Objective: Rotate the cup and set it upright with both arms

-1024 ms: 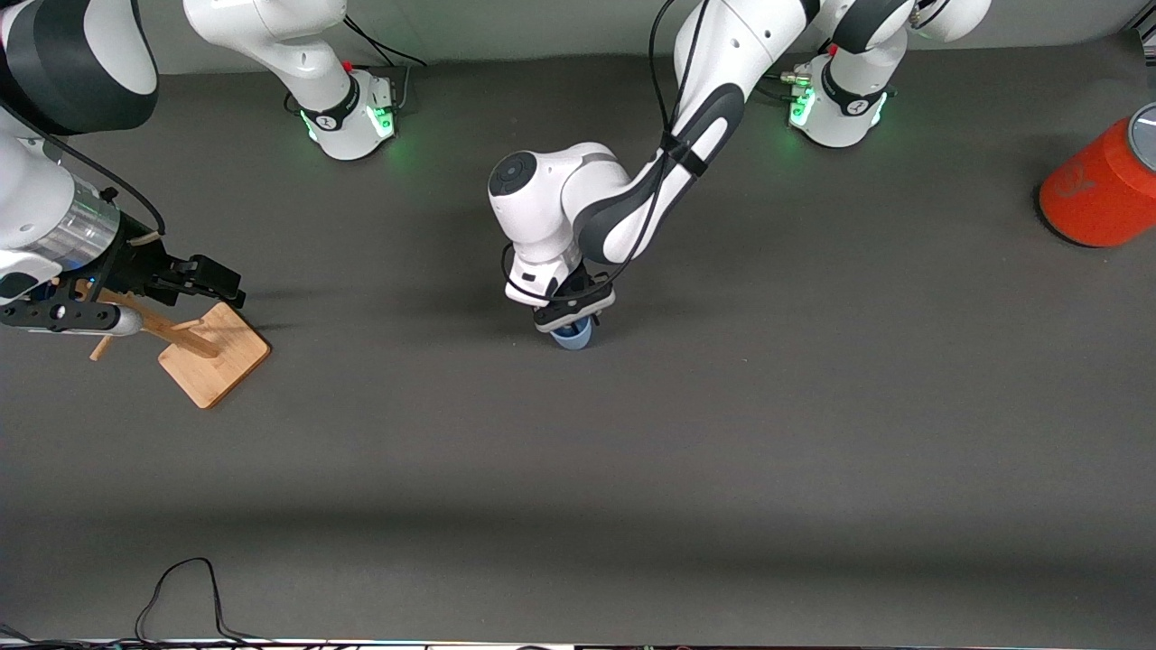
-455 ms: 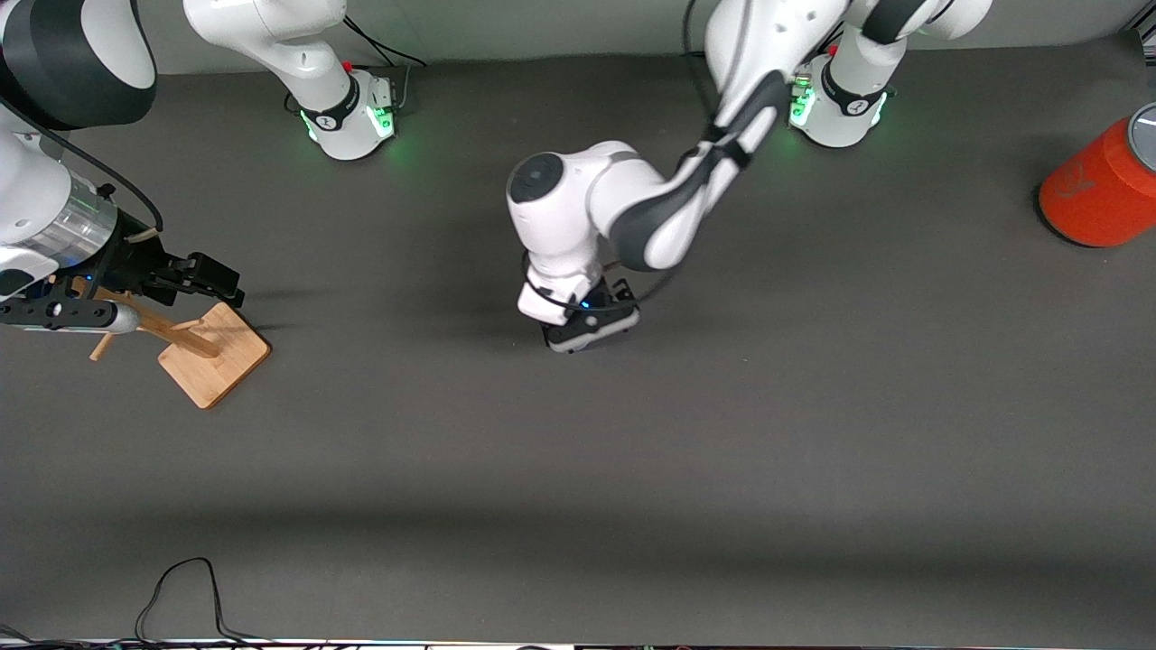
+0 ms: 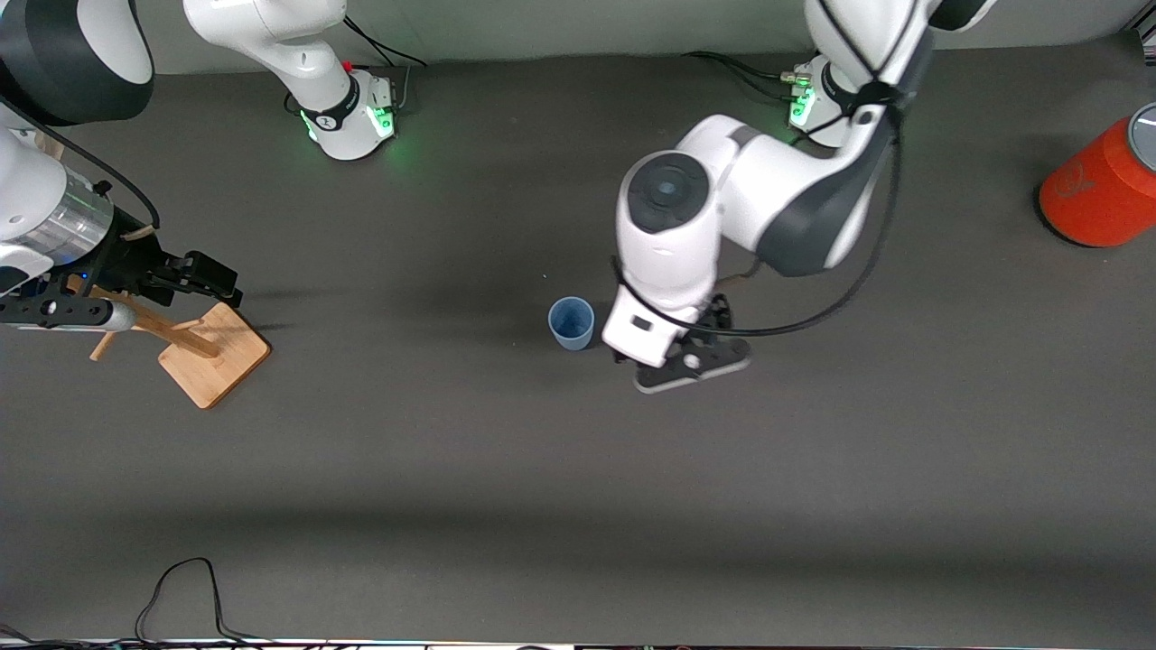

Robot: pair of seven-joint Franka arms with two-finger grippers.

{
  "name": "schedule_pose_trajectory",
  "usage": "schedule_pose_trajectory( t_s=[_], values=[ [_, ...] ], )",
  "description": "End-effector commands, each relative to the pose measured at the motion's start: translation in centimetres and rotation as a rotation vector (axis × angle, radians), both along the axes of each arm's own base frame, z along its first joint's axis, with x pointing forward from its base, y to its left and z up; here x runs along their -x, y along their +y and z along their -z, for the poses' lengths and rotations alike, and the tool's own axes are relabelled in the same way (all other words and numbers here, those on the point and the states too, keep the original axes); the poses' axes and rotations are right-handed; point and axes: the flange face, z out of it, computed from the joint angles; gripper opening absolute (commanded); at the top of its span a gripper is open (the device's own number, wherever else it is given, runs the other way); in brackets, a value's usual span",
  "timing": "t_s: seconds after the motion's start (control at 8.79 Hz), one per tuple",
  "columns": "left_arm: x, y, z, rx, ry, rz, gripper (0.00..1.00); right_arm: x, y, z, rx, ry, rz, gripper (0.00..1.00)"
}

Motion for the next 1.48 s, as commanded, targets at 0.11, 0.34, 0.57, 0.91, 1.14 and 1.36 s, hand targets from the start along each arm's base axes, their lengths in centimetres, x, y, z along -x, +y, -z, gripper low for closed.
schedule_pose_trajectory(
  t_s=[0.11,0.34,0.57,0.91,1.14,1.36],
  values=[
    [-2.5,12.9,-6.3,-0.034,0.125,0.211,1.00,0.3,-0.4,-0.3,-0.006,0.013,-0.045,1.00],
    [-2.6,18.9,-9.2,-0.015,0.164,0.307,1.00,0.1,-0.3,-0.8,-0.008,0.000,-0.040,1.00],
    [-0.7,23.7,-10.1,0.027,0.184,0.246,1.00,-0.3,0.1,-0.4,-0.008,-0.005,-0.041,1.00],
    [0.2,28.5,-9.8,0.056,0.231,0.300,1.00,-0.4,0.0,-0.4,-0.005,-0.024,-0.051,1.00],
    [1.5,27.7,-9.6,0.061,0.228,0.311,1.00,-0.6,-0.3,-0.5,-0.011,-0.030,-0.077,1.00],
    [4.0,27.4,-8.8,0.091,0.164,0.311,1.00,-0.4,-0.3,-0.7,-0.015,-0.032,-0.072,1.00]
  ],
)
